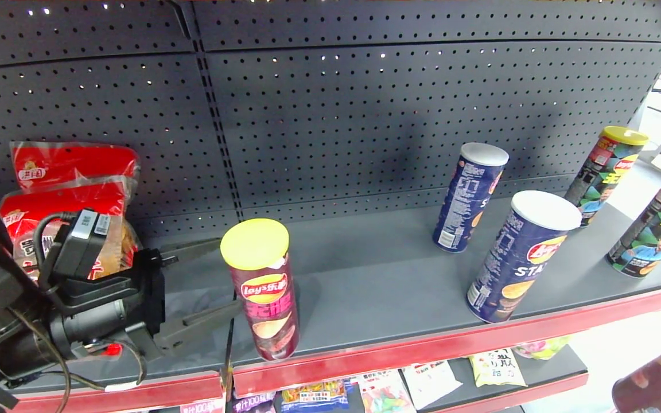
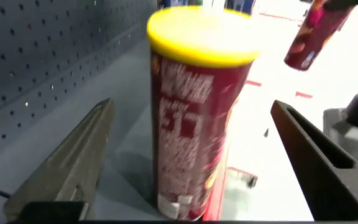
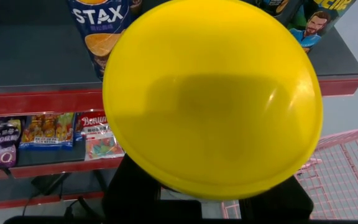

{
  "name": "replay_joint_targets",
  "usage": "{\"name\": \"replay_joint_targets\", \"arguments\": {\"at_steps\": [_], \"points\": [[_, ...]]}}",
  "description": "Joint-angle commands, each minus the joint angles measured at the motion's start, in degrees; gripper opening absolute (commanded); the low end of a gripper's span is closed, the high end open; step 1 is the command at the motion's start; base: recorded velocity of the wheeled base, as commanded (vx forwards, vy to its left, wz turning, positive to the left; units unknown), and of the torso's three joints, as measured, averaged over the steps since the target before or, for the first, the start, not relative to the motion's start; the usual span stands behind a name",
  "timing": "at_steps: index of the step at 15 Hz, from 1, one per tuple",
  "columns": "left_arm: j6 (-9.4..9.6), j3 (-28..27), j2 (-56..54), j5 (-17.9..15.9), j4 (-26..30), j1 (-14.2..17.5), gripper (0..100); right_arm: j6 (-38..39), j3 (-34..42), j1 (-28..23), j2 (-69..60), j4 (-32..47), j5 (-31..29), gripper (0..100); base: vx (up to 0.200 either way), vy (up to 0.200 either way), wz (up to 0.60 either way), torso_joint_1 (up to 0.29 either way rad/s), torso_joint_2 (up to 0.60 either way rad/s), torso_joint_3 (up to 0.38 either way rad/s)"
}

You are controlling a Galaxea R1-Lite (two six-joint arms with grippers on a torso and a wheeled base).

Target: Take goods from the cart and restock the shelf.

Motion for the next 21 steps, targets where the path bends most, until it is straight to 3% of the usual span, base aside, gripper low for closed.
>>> {"name": "replay_joint_targets", "arguments": {"at_steps": [1, 3, 5, 6, 7, 8, 9, 10, 11, 12, 14, 15, 16, 17, 18, 20, 21], "points": [[-0.23, 0.4, -2.3, 0.5, 0.0, 1.2, 100, 0.0, -0.1, 0.1, 0.1, 0.0, 0.1, 0, 0.000, 0.000, 0.00, 0.000, 0.00, 0.000], [-0.32, 1.1, -4.1, 2.5, 0.0, 2.6, 100, 0.0, -0.5, 0.2, 0.1, 0.1, 0.2, 0, 0.000, 0.000, 0.00, 0.000, 0.00, 0.000], [-0.32, 1.2, -5.2, 9.6, 0.1, 2.7, 100, -0.1, -0.4, 0.3, 0.1, 0.1, 0.3, 0, 0.000, 0.000, 0.00, 0.000, 0.00, 0.000], [-0.32, 1.1, -6.5, 19.2, 0.9, 2.6, 100, -0.2, -0.4, 0.4, 0.2, 0.2, 0.3, 0, 0.000, 0.000, 0.00, 0.000, 0.00, 0.000], [-0.32, 0.7, -7.8, 25.3, 1.6, 2.7, 100, -0.6, -0.3, 0.4, 0.1, 0.3, 0.2, 0, 0.000, 0.000, 0.00, 0.000, 0.00, 0.000], [-0.32, 0.6, -7.9, 25.7, 1.7, 2.7, 100, -0.6, -0.2, 0.4, 0.1, 0.3, 0.1, 0, 0.000, 0.000, 0.00, 0.000, 0.00, 0.000], [0.12, -1.8, -11.5, 37.9, 7.3, 4.4, 100, -3.9, -0.5, -0.6, -0.4, 0.8, -1.9, 0, 0.000, 0.000, 0.00, 0.000, 0.00, 0.000], [0.38, -4.1, -14.3, 41.7, 14.3, 6.8, 100, -6.5, -0.6, -0.8, 0.1, 0.7, -2.3, 0, 0.000, 0.000, 0.00, 0.000, 0.00, 0.000], [0.47, -7.1, -19.3, 43.3, 25.5, 7.7, 100, -6.9, -0.3, -0.5, 1.1, 0.2, -0.7, 0, 0.000, 0.000, 0.00, 0.000, 0.00, 0.000], [0.47, -8.4, -21.5, 43.4, 30.3, 7.8, 100, -6.7, -0.2, -0.5, 1.5, 0.1, -0.1, 0, 0.000, 0.000, 0.00, 0.000, 0.00, 0.000], [0.29, -22.2, -36.0, 43.3, 69.0, 7.7, 100, -6.7, -0.1, -0.7, 1.1, -0.1, 0.6, 0, 0.000, 0.000, 0.00, 0.000, 0.00, 0.000], [0.47, -27.1, -40.8, 43.2, 84.2, 7.7, 100, -6.7, -0.1, -0.9, 0.9, 0.0, 0.6, 0, 0.000, 0.000, 0.00, 0.000, 0.00, 0.000], [1.08, -28.5, -43.2, 43.3, 91.0, 7.7, 100, -6.7, -0.1, -0.9, 0.9, -0.1, 0.7, 0, 0.000, 0.000, 0.00, 0.000, 0.00, 0.000], [5.04, -30.5, -47.8, 43.6, 104.1, 7.7, 100, -6.7, 0.1, -0.6, 0.9, -0.1, 0.9, 0, 0.000, 0.000, 0.00, 0.000, 0.00, 0.000], [6.62, -30.3, -50.2, 43.5, 106.5, 7.7, 100, -6.7, 0.2, -0.5, 0.9, -0.2, 1.0, 0, 0.000, 0.000, 0.00, 0.000, 0.00, 0.000], [7.24, -30.3, -50.8, 43.8, 106.1, 7.7, 100, -6.7, 0.3, -0.4, 0.8, -0.2, 1.0, 0, 0.000, 0.000, 0.00, 0.000, 0.00, 0.000], [8.73, -29.7, -50.7, 43.9, 104.0, 7.7, 100, -6.7, 0.3, -0.4, 0.3, -0.1, 1.0, 0, 0.000, 0.000, 0.00, 0.000, 0.00, 0.000]]}}
